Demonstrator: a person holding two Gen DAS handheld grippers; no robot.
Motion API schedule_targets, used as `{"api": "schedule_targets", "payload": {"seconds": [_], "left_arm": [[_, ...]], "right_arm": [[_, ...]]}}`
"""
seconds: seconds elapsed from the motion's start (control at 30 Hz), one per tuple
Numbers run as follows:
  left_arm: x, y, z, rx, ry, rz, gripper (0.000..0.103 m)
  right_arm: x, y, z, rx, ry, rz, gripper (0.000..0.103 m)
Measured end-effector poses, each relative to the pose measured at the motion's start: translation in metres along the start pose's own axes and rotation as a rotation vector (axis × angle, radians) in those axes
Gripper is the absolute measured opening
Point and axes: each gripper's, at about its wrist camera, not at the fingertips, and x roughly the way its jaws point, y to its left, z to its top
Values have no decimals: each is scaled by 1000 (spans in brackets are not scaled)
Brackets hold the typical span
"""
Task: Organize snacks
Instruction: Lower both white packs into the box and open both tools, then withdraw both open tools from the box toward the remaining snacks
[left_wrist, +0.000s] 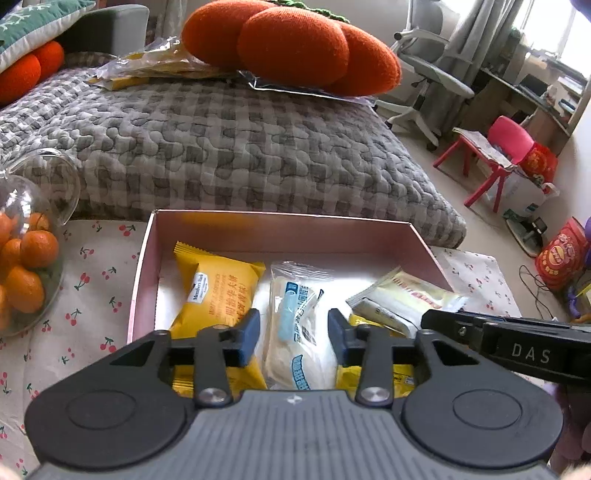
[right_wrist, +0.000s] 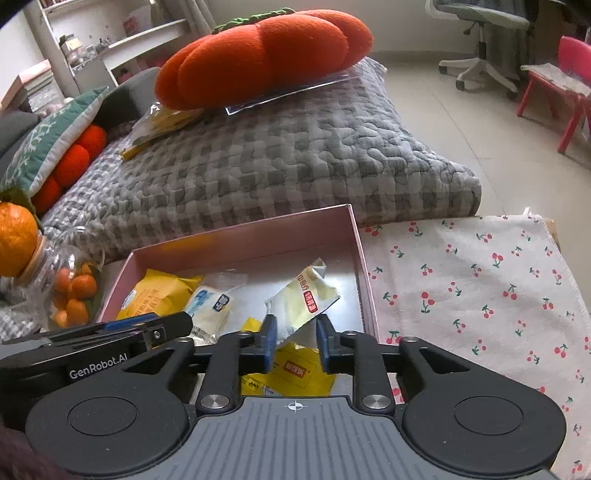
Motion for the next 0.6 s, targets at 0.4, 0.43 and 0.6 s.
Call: {"api": "schedule_targets", "payload": {"seconds": [0.4,0.43,0.6], "left_arm": [[-28,-7,-3,-18,-23,-12,69],[-31,-6,-3,-23,-22,-5,70],[-49,-3,-7,-34,-25,2,77]], "right_arm": [[-40,8,1,-16,-48,0,70],[-44,8,0,-19,-53,-4,72],[-65,13,-3,-32,-68,-13,76]]}}
